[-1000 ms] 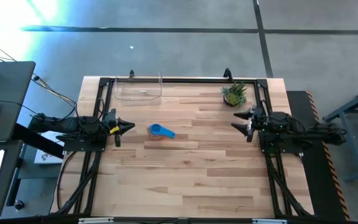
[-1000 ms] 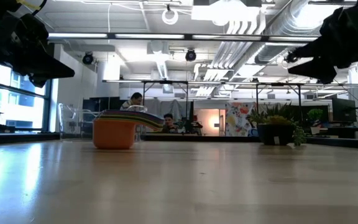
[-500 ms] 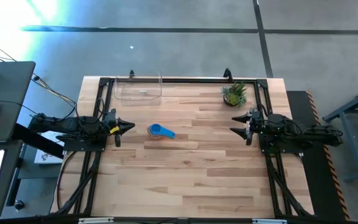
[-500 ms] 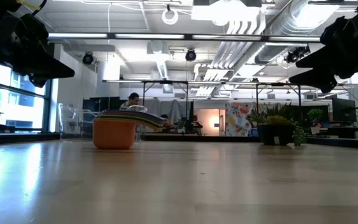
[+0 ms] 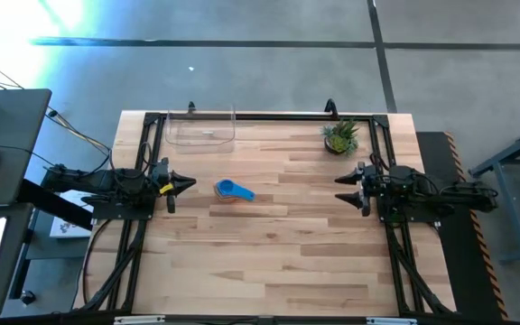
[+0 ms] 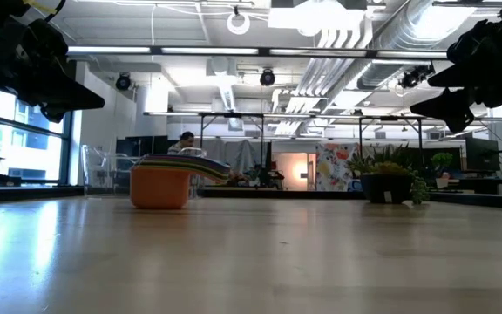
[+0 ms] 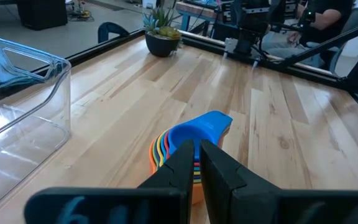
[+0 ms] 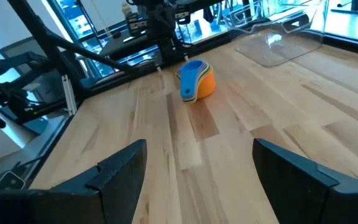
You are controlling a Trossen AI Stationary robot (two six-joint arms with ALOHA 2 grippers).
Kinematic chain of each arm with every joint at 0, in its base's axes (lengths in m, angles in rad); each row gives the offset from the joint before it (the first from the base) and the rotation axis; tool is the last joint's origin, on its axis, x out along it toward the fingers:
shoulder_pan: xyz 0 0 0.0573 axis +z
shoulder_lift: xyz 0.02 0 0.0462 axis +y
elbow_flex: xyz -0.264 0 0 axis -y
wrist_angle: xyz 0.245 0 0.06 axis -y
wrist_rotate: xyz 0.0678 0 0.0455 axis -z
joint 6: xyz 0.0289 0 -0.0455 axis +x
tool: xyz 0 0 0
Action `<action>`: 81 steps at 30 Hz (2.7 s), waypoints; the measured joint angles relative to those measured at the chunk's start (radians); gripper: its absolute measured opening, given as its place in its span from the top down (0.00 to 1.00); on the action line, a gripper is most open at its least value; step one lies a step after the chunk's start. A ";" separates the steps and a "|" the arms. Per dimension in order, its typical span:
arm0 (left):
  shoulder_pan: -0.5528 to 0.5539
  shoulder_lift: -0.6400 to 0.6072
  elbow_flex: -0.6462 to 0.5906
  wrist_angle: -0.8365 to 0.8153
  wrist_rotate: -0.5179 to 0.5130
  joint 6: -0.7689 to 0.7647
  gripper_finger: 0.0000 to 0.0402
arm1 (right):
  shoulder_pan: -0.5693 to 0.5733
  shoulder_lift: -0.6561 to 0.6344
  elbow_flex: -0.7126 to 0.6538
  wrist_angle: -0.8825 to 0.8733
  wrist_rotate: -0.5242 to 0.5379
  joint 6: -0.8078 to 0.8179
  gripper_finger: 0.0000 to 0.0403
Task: Nest measuring cups in basket
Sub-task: Put the stacked colored measuring cups into the transparent bin
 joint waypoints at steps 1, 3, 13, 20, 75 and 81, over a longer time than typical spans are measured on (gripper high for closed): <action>0.000 0.000 0.000 0.000 0.000 0.000 0.96 | 0.000 0.000 0.000 0.000 0.001 -0.001 0.30; 0.000 0.000 0.000 0.000 0.000 0.000 0.96 | 0.000 0.000 0.000 0.000 0.003 -0.005 0.30; 0.000 0.000 0.000 0.000 0.000 0.000 0.96 | 0.000 0.000 0.000 -0.001 0.006 -0.001 0.30; 0.000 0.000 0.000 0.000 0.000 0.000 0.96 | 0.000 0.000 0.000 -0.001 0.006 -0.001 0.30; 0.000 0.515 0.479 0.026 0.072 0.237 0.96 | 0.000 0.000 0.000 -0.002 0.006 -0.001 0.30; 0.005 0.715 0.631 -0.038 0.159 0.315 0.96 | 0.000 0.000 0.000 -0.002 0.006 -0.001 0.30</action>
